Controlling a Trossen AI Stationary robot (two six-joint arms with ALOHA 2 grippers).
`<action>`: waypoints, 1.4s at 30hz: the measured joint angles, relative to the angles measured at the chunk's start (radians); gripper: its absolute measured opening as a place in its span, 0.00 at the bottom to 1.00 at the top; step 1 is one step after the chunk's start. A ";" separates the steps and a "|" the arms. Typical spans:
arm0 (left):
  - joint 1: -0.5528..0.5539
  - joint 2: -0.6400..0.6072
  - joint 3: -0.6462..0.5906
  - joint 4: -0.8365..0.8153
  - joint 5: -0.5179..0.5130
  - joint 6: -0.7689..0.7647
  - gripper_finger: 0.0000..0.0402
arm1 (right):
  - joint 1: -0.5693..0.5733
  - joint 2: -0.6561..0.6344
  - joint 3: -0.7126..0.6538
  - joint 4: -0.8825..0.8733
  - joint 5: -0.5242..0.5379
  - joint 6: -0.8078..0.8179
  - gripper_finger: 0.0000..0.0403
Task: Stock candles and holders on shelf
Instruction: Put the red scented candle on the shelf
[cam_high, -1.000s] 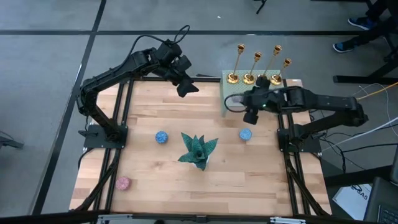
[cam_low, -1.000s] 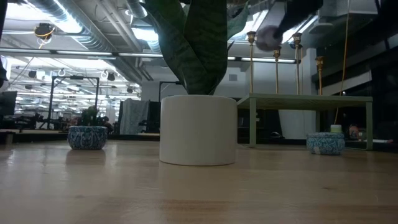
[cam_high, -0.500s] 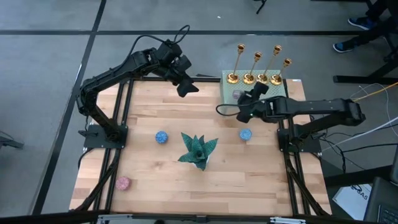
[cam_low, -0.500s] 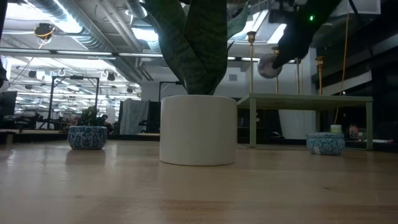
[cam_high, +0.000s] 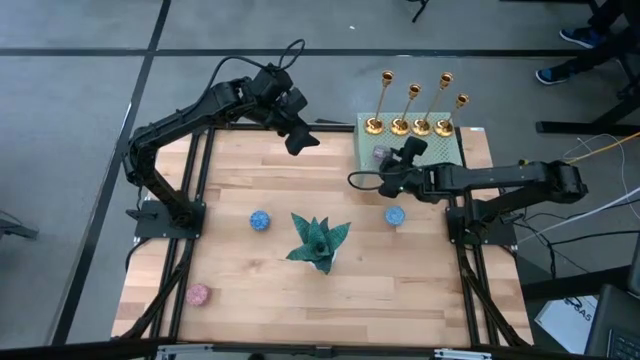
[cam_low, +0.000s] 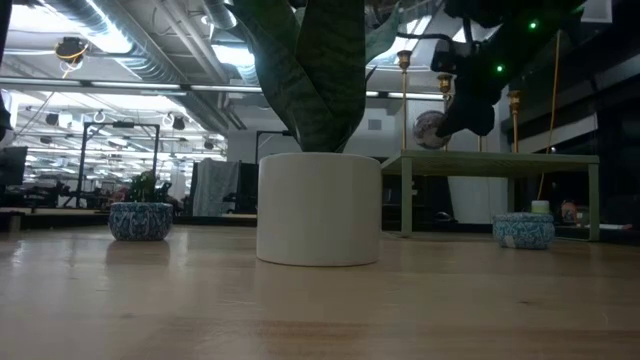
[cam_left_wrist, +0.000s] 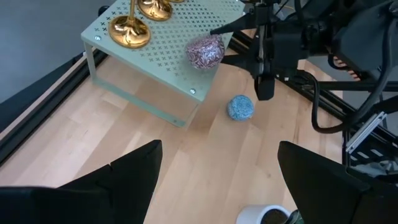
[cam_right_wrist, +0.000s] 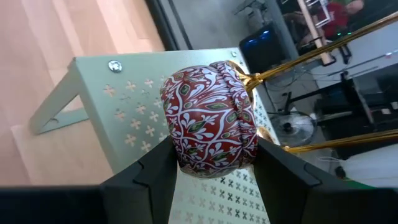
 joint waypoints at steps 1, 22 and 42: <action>0.000 0.000 0.000 0.000 0.000 0.000 0.79 | -0.006 0.000 0.000 0.001 -0.012 0.001 0.46; 0.000 0.000 0.000 0.000 0.000 0.000 0.79 | -0.064 0.000 0.003 0.022 -0.168 0.166 0.82; 0.000 0.000 0.000 -0.001 0.000 0.000 0.79 | -0.064 -0.143 0.005 0.127 -0.309 0.312 0.63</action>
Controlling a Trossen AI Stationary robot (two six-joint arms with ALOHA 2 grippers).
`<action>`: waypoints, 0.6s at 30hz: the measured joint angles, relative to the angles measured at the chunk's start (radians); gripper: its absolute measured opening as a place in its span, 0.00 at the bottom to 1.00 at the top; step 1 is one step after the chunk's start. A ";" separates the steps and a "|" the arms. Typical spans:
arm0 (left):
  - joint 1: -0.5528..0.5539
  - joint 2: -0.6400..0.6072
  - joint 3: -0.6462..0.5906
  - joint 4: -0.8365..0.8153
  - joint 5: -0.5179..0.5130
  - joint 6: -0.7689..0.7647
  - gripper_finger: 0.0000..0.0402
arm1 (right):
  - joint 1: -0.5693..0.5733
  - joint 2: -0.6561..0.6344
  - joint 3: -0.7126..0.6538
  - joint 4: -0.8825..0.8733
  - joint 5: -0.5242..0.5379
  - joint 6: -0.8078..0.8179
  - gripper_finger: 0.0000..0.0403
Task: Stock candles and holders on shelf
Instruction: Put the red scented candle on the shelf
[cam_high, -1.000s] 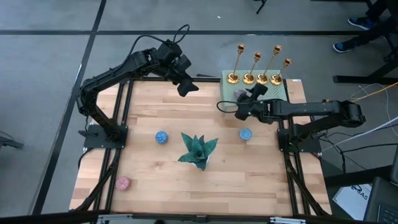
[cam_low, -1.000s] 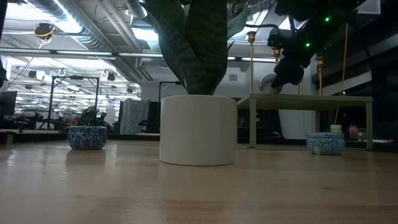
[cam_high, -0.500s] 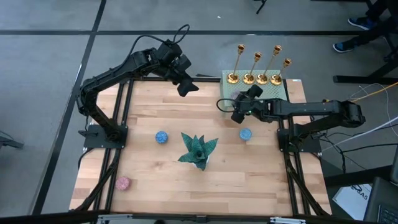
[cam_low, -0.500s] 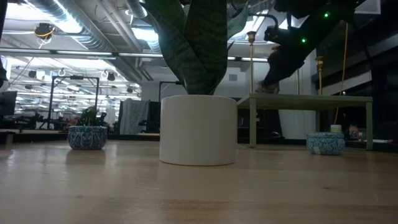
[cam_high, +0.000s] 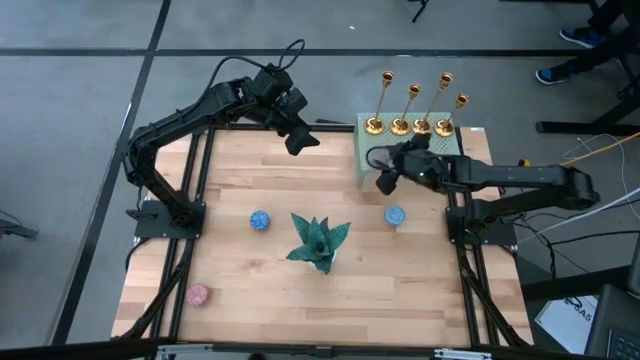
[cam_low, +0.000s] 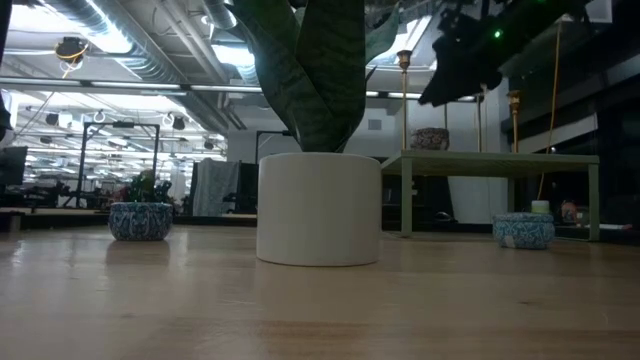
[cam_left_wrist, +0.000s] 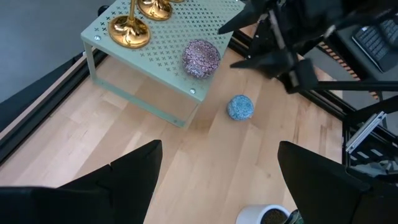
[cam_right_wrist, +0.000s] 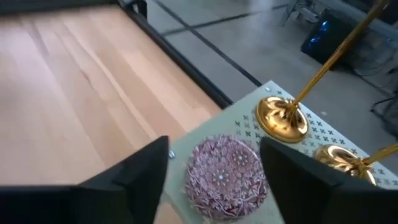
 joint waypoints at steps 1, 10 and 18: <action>0.000 0.000 0.000 0.000 0.000 0.000 0.79 | 0.000 -0.013 0.000 0.005 -0.006 0.016 0.58; 0.000 0.000 0.000 0.000 -0.003 0.000 0.79 | 0.000 -0.013 0.001 0.081 -0.156 0.093 0.07; 0.000 0.000 0.000 0.000 -0.004 0.000 0.79 | -0.073 0.081 0.157 -0.066 -0.412 0.203 0.01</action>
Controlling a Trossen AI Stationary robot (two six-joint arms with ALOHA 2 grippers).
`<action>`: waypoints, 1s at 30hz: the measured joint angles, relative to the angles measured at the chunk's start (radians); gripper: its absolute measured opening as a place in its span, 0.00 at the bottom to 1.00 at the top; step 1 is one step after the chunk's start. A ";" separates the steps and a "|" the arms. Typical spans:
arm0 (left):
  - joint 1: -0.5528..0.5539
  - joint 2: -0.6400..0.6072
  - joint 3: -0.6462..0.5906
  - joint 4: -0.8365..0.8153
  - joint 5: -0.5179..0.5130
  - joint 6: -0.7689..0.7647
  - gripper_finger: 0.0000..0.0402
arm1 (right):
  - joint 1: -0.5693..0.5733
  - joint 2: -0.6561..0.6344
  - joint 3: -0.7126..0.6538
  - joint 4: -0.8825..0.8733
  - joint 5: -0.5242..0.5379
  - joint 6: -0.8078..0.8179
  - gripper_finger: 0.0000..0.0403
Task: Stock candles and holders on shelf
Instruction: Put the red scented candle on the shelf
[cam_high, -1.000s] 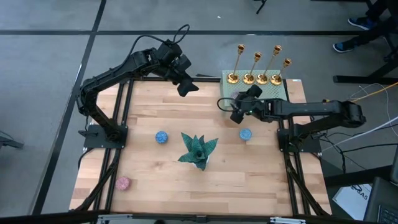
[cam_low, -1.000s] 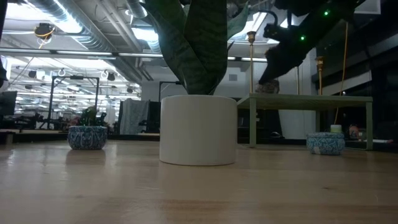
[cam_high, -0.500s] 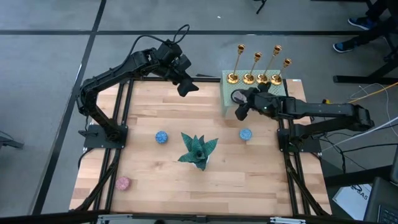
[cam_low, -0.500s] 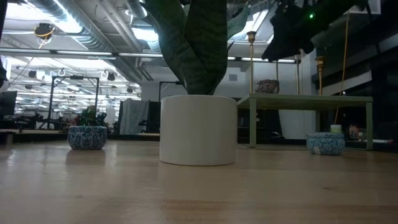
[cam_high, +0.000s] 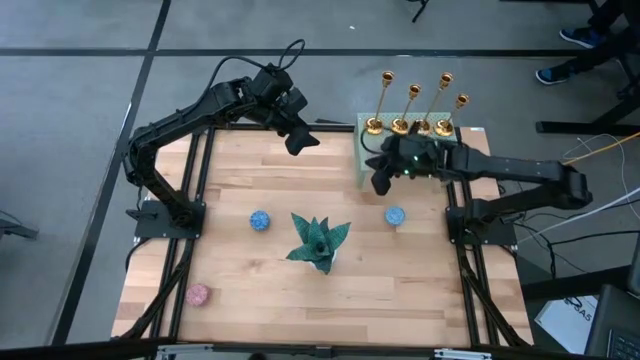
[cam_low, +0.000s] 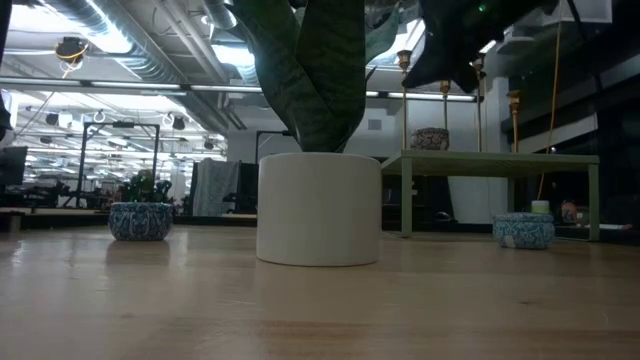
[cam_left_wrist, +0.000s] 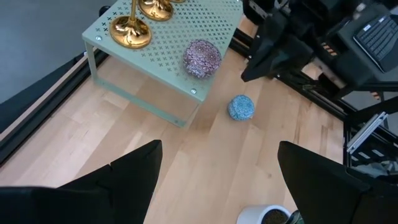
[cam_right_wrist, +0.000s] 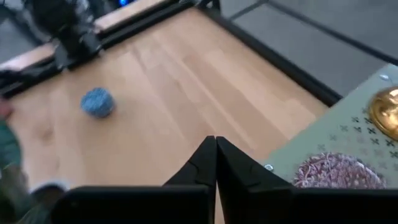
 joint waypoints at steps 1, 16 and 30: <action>0.000 0.000 0.000 0.000 0.000 0.000 0.79 | -0.013 0.013 0.035 -0.041 -0.031 -0.021 0.01; 0.000 0.000 0.000 0.000 0.000 0.000 0.79 | -0.159 0.249 0.355 -0.369 -0.324 -0.519 0.13; 0.000 0.000 0.000 0.000 -0.001 0.018 0.79 | -0.193 0.339 0.355 -0.420 -0.238 -0.646 0.53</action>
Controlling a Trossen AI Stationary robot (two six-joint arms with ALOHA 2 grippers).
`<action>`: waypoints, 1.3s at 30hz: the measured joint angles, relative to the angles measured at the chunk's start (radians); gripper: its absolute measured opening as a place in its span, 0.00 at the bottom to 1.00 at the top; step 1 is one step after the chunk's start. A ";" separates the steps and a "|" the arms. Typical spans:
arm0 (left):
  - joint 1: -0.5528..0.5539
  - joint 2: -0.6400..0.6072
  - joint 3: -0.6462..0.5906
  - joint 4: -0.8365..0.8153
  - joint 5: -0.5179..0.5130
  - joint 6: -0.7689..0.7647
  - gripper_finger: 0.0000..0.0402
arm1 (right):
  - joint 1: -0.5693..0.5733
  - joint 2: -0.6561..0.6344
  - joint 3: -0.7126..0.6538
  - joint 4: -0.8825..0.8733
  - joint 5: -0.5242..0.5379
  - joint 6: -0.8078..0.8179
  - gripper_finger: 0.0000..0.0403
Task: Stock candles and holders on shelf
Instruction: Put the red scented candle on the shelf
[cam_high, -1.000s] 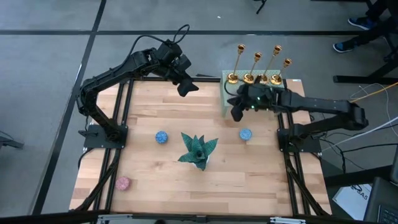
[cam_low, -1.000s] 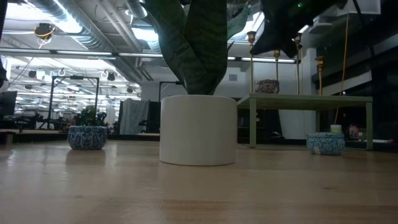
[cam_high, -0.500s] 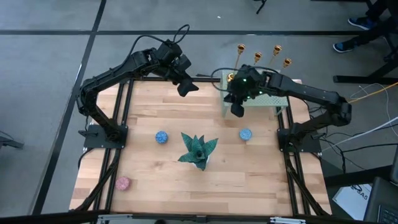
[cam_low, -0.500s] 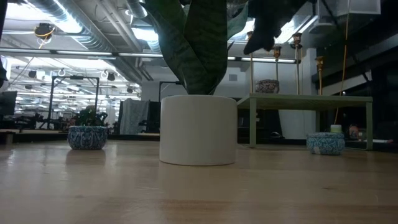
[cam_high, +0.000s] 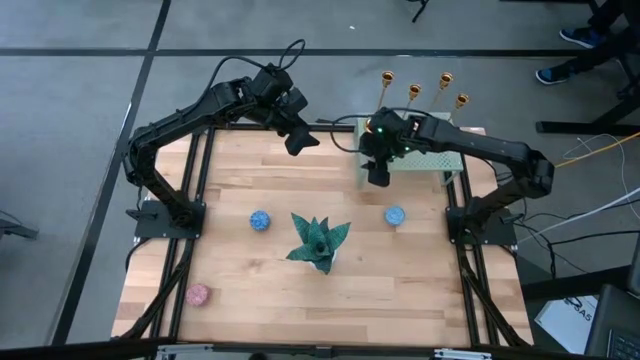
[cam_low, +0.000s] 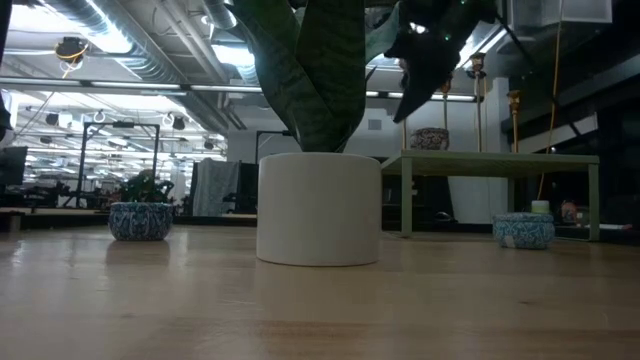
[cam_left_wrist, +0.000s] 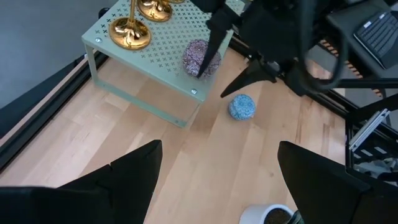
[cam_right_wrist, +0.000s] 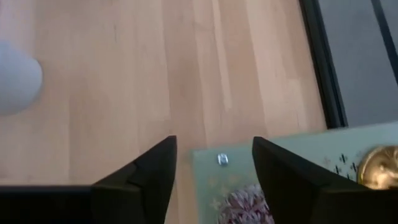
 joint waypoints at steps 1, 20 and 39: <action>0.000 0.000 0.000 0.000 0.000 0.000 0.79 | -0.007 0.002 0.000 -0.010 0.000 -0.004 0.54; 0.000 0.000 0.000 0.000 0.000 0.000 0.79 | -0.089 0.004 -0.009 -0.124 0.005 -0.107 0.45; -0.002 0.000 0.000 -0.032 0.000 0.000 0.79 | -0.154 0.002 -0.010 -0.335 0.221 -0.160 0.44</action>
